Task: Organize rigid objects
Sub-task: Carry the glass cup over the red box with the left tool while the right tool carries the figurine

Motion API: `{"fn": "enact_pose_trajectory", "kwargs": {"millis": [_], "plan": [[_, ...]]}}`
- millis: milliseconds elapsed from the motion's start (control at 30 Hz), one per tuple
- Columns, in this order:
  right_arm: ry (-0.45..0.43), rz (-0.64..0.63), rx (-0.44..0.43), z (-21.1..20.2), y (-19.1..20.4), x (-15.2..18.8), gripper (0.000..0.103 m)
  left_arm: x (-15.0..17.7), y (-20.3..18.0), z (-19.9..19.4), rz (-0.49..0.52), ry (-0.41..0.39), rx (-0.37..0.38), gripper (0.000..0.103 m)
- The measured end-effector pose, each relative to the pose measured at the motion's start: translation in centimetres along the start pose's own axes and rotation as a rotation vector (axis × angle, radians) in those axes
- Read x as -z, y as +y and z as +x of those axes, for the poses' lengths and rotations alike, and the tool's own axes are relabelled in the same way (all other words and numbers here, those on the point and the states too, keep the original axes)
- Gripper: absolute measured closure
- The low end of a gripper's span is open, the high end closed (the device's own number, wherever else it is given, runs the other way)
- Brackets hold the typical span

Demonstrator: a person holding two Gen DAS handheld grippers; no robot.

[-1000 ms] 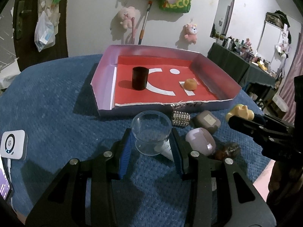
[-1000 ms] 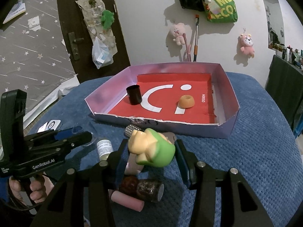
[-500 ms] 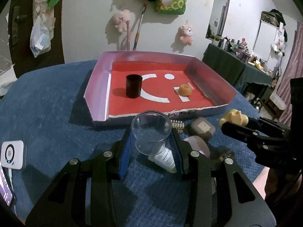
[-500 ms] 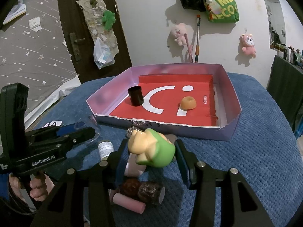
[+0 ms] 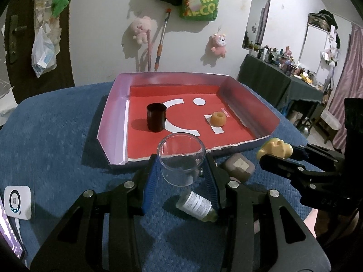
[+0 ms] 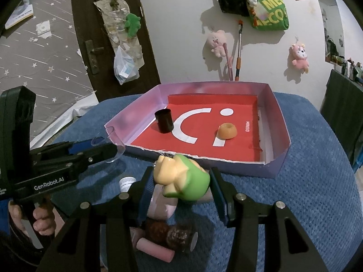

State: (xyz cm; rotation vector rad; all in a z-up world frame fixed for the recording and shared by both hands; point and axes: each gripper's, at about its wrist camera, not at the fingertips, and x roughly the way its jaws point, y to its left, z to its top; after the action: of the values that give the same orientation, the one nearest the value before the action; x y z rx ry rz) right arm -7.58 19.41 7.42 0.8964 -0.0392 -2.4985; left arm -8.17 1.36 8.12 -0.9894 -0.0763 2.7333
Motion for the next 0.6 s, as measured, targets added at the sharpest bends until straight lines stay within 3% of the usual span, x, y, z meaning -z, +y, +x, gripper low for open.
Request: {"fn": "enact_pose_trajectory", "kwargs": {"millis": [600], "plan": [[-0.009,-0.033,-0.008,0.6,-0.3,-1.8,0.052,-2.6,0.1,0.9,0.022,-0.016,0.007,0.066]]}}
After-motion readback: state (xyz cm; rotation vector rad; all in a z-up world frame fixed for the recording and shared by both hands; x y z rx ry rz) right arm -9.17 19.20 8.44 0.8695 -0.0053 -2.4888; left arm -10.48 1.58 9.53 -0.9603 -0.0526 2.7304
